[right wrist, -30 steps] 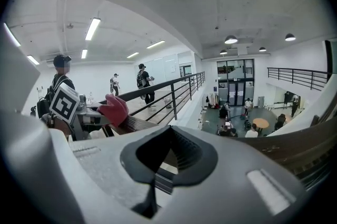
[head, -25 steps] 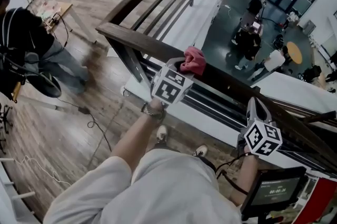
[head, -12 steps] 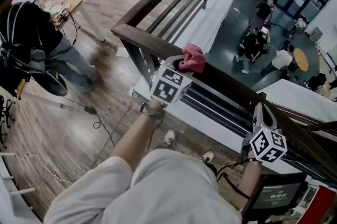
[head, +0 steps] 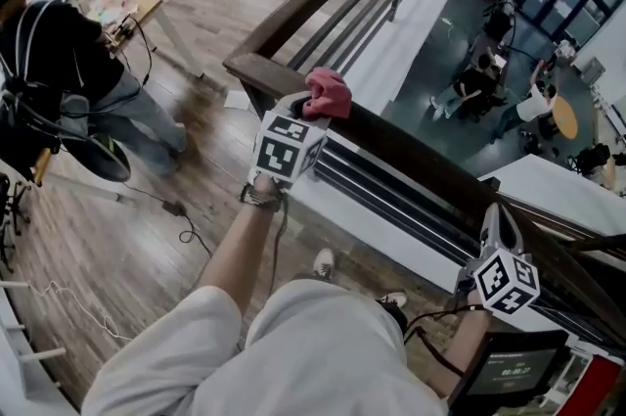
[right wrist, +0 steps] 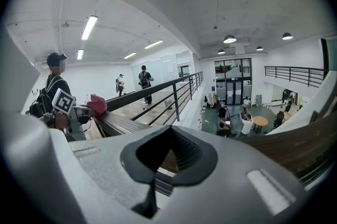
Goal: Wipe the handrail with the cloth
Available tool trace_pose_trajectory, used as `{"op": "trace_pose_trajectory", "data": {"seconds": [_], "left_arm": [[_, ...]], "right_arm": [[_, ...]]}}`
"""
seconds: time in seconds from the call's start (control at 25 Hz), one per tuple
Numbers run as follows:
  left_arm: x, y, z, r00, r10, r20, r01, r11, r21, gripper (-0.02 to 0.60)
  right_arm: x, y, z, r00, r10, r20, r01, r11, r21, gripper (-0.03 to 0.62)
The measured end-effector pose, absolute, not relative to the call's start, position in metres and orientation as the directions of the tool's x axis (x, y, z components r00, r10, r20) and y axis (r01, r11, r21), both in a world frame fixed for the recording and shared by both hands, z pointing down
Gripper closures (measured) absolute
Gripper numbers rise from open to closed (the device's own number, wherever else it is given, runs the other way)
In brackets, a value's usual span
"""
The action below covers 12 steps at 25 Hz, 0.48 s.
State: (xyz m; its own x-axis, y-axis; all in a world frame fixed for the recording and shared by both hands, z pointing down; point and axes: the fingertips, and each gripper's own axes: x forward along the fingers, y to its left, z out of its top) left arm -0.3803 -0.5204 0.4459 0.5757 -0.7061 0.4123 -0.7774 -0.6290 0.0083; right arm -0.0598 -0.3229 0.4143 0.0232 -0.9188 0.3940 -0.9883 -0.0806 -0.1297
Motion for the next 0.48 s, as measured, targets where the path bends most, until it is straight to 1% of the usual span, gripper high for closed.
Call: {"op": "trace_pose_trajectory", "data": {"seconds": [0.48], "left_arm": [[-0.49, -0.578, 0.444, 0.419, -0.813, 0.404, -0.891, -0.454, 0.011, 0.495]], "right_arm": [[-0.066, -0.332, 0.411, 0.039, -0.909, 0.415, -0.99, -0.092, -0.109, 0.592]]}}
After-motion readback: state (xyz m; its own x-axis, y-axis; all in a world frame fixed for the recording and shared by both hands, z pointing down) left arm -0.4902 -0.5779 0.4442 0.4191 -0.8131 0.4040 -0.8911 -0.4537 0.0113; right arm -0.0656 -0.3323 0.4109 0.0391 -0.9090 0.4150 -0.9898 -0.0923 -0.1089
